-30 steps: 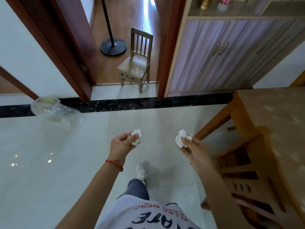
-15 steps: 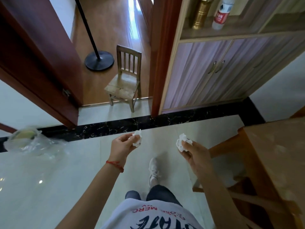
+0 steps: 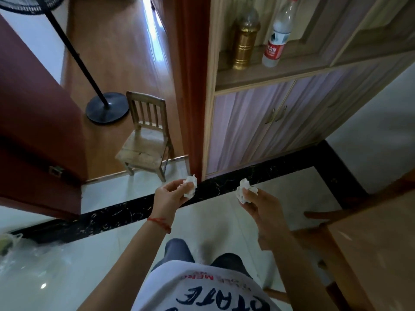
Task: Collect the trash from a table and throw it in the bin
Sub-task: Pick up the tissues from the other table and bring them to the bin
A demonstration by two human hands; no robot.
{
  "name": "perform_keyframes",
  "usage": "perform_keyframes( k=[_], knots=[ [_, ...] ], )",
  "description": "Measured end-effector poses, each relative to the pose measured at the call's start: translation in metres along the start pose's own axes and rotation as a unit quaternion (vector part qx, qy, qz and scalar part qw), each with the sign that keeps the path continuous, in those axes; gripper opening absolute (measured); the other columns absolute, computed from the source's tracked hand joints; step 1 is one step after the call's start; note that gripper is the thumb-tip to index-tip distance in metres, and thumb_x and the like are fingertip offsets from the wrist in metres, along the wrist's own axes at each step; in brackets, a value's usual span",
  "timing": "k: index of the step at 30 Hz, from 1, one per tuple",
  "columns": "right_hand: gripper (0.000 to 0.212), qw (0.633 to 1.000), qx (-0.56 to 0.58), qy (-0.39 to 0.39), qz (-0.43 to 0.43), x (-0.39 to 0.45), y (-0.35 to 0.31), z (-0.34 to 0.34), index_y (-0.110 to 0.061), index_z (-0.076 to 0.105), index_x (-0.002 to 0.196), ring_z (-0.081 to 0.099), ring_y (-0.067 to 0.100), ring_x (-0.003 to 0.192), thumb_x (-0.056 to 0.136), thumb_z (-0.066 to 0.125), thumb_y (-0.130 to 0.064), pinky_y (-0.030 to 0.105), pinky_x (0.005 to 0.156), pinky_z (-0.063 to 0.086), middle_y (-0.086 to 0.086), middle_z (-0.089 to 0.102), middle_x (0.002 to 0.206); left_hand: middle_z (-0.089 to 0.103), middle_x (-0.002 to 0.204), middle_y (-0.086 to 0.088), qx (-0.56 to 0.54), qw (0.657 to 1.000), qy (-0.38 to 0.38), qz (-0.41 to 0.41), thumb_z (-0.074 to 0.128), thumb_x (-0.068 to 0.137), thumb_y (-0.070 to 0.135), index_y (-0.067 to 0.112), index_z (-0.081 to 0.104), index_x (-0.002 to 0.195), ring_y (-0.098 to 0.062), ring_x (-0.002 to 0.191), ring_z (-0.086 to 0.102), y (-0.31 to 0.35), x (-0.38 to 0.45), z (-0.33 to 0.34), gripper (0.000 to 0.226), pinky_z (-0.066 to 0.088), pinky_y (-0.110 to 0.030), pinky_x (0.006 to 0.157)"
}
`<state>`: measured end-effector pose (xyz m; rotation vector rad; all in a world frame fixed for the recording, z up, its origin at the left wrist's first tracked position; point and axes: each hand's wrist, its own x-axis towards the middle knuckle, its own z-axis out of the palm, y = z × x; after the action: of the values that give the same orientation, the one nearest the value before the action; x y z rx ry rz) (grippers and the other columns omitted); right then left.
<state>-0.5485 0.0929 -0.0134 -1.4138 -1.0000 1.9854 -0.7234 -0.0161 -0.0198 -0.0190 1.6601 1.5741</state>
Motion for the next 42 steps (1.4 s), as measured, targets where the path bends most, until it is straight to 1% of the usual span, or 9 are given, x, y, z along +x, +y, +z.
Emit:
perform_keyframes(
  k=[6, 10, 16, 20, 25, 29, 32, 37, 42],
  knots=[
    [0.008, 0.999, 0.023, 0.048, -0.005, 0.037, -0.022, 0.006, -0.001, 0.069, 0.079, 0.068, 0.015, 0.074, 0.084, 0.063, -0.003, 0.023, 0.071, 0.056, 0.006, 0.070, 0.072, 0.062, 0.079, -0.009, 0.068, 0.996, -0.057, 0.000, 0.061, 0.083, 0.000, -0.003, 0.062, 0.098, -0.005, 0.055, 0.061, 0.025, 0.048, 0.042, 0.016, 0.051, -0.011, 0.054],
    [0.012, 0.995, 0.056, 0.081, -0.022, 0.054, -0.037, 0.011, -0.002, 0.068, 0.079, 0.067, 0.020, 0.086, 0.086, 0.059, -0.002, 0.023, 0.076, 0.056, 0.010, 0.069, 0.081, 0.064, 0.088, -0.012, 0.098, 0.990, -0.100, -0.014, 0.062, 0.083, 0.001, 0.000, 0.063, 0.096, -0.018, 0.076, 0.062, 0.042, 0.086, 0.072, 0.014, 0.054, -0.014, 0.059],
    [0.015, 0.971, 0.147, 0.180, -0.049, 0.070, -0.055, 0.012, 0.017, 0.058, 0.083, 0.064, 0.037, 0.090, 0.086, 0.056, 0.002, 0.024, 0.074, 0.057, 0.037, 0.052, 0.104, 0.066, 0.067, 0.002, 0.171, 0.962, -0.209, -0.023, 0.059, 0.084, 0.001, 0.003, 0.065, 0.091, -0.007, 0.064, 0.062, 0.068, 0.126, 0.121, 0.010, 0.049, -0.011, 0.054],
    [0.008, 0.945, 0.219, 0.238, -0.052, 0.073, -0.056, 0.008, 0.003, 0.064, 0.088, 0.065, 0.026, 0.089, 0.086, 0.058, 0.002, 0.028, 0.077, 0.057, 0.024, 0.064, 0.103, 0.066, 0.079, -0.006, 0.233, 0.931, -0.281, -0.023, 0.060, 0.083, 0.001, 0.004, 0.068, 0.091, -0.013, 0.072, 0.062, 0.075, 0.137, 0.152, 0.012, 0.051, -0.013, 0.057],
    [0.009, 0.907, 0.267, 0.320, -0.059, 0.064, -0.055, 0.000, 0.006, 0.063, 0.093, 0.065, 0.024, 0.087, 0.085, 0.059, 0.002, 0.020, 0.063, 0.057, 0.018, 0.065, 0.098, 0.062, 0.075, -0.007, 0.284, 0.892, -0.352, -0.004, 0.060, 0.083, -0.002, -0.002, 0.065, 0.095, 0.002, 0.050, 0.061, 0.076, 0.136, 0.190, 0.014, 0.047, -0.008, 0.048],
    [0.020, 0.885, 0.266, 0.376, -0.060, 0.058, -0.052, -0.007, 0.011, 0.060, 0.102, 0.063, 0.025, 0.085, 0.085, 0.060, 0.000, 0.017, 0.055, 0.053, 0.023, 0.061, 0.105, 0.064, 0.079, -0.010, 0.293, 0.867, -0.401, -0.036, 0.061, 0.082, -0.001, -0.005, 0.065, 0.100, -0.014, 0.069, 0.063, 0.072, 0.136, 0.216, 0.019, 0.053, -0.014, 0.057],
    [0.023, 0.873, 0.272, 0.400, -0.068, 0.056, -0.052, -0.014, 0.015, 0.059, 0.102, 0.061, 0.021, 0.078, 0.085, 0.060, 0.000, 0.017, 0.056, 0.054, 0.018, 0.060, 0.092, 0.066, 0.079, -0.009, 0.295, 0.852, -0.428, -0.057, 0.060, 0.082, -0.001, -0.002, 0.066, 0.093, -0.014, 0.071, 0.064, 0.069, 0.137, 0.231, 0.013, 0.054, -0.016, 0.062],
    [0.012, 0.860, 0.277, 0.420, -0.081, 0.066, -0.064, -0.030, 0.007, 0.063, 0.092, 0.062, 0.020, 0.078, 0.084, 0.061, -0.002, 0.016, 0.057, 0.053, 0.018, 0.061, 0.090, 0.067, 0.083, -0.008, 0.305, 0.833, -0.457, -0.067, 0.060, 0.083, 0.000, 0.003, 0.068, 0.089, -0.013, 0.074, 0.065, 0.065, 0.142, 0.264, 0.010, 0.054, -0.018, 0.066],
    [0.006, 0.854, 0.279, 0.432, -0.076, 0.096, -0.090, -0.063, -0.003, 0.065, 0.077, 0.062, 0.018, 0.074, 0.083, 0.062, -0.003, 0.017, 0.056, 0.053, 0.013, 0.063, 0.082, 0.070, 0.065, 0.004, 0.287, 0.832, -0.468, -0.075, 0.058, 0.084, 0.000, 0.008, 0.068, 0.077, -0.003, 0.061, 0.065, 0.062, 0.150, 0.318, 0.015, 0.053, -0.016, 0.064]
  ],
)
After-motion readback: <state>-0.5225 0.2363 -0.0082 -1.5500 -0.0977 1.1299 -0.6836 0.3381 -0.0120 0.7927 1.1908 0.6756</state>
